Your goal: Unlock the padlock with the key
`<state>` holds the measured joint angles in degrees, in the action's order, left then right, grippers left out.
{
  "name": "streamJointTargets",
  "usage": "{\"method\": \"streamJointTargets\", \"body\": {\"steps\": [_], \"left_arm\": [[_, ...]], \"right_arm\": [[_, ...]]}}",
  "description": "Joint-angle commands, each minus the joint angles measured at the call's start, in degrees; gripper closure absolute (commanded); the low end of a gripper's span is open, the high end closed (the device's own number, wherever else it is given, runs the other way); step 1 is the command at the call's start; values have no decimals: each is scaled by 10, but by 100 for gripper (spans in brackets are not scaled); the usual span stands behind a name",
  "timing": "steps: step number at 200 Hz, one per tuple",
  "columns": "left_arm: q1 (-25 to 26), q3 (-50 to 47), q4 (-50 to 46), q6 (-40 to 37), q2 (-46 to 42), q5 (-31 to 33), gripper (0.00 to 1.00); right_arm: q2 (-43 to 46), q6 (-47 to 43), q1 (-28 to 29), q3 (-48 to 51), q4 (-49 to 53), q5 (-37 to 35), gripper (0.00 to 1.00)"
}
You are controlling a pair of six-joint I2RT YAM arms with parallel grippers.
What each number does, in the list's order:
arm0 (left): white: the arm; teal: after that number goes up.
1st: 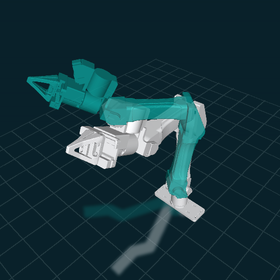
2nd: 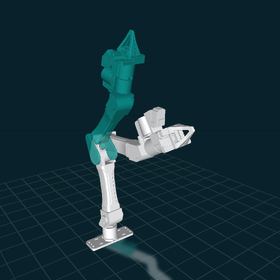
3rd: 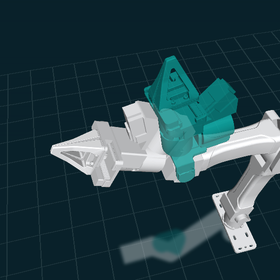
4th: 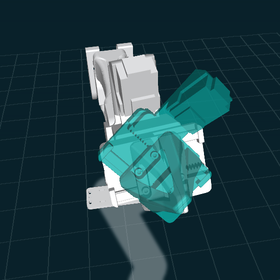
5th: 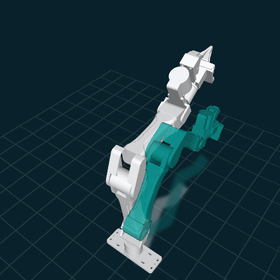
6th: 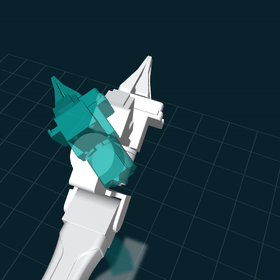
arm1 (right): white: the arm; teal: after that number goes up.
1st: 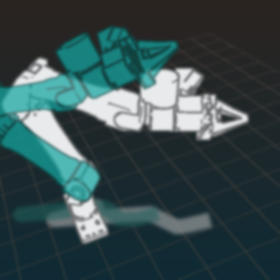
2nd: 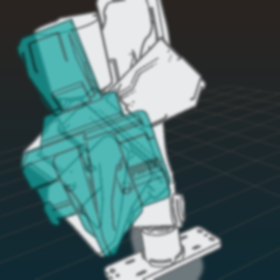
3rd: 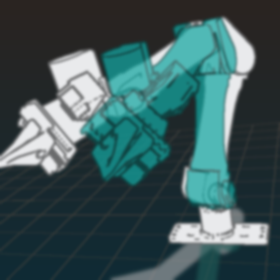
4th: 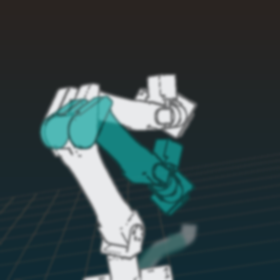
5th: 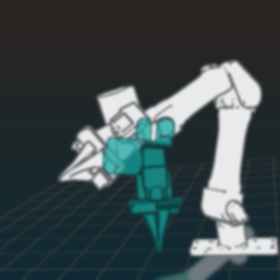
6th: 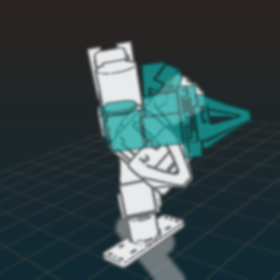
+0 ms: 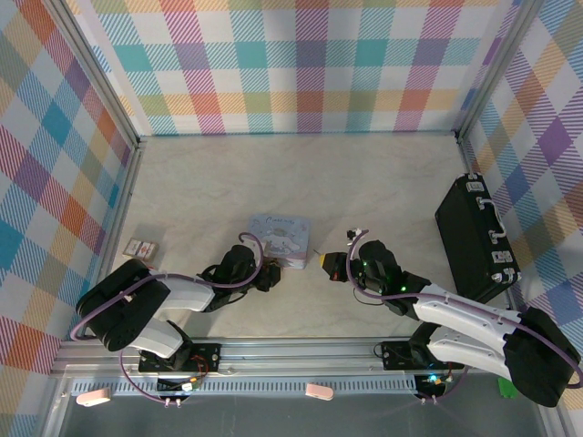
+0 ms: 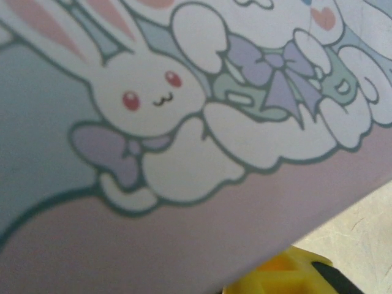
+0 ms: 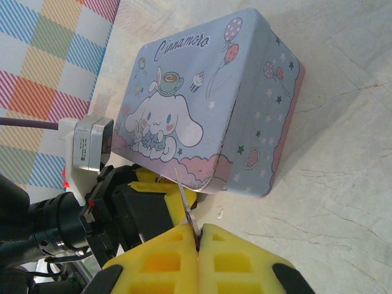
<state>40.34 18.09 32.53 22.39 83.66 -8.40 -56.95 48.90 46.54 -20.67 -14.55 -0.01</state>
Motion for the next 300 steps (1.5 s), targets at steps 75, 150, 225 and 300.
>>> {"method": "streamJointTargets", "body": {"steps": [75, 150, 225, 300], "left_arm": [[-3, 44, -61, 9, -19, -28, 87], [-3, 170, -227, 63, -13, -47, 87], [-8, 255, -283, 117, 47, -48, 88], [-56, 259, -298, 206, 79, -18, 91]], "right_arm": [[11, 15, 0, -8, 42, -39, 100], [25, 46, -1, 13, 35, -24, 100], [25, 84, -1, 20, 29, -15, 100], [-25, 140, -1, 33, -37, 7, 100]]}}
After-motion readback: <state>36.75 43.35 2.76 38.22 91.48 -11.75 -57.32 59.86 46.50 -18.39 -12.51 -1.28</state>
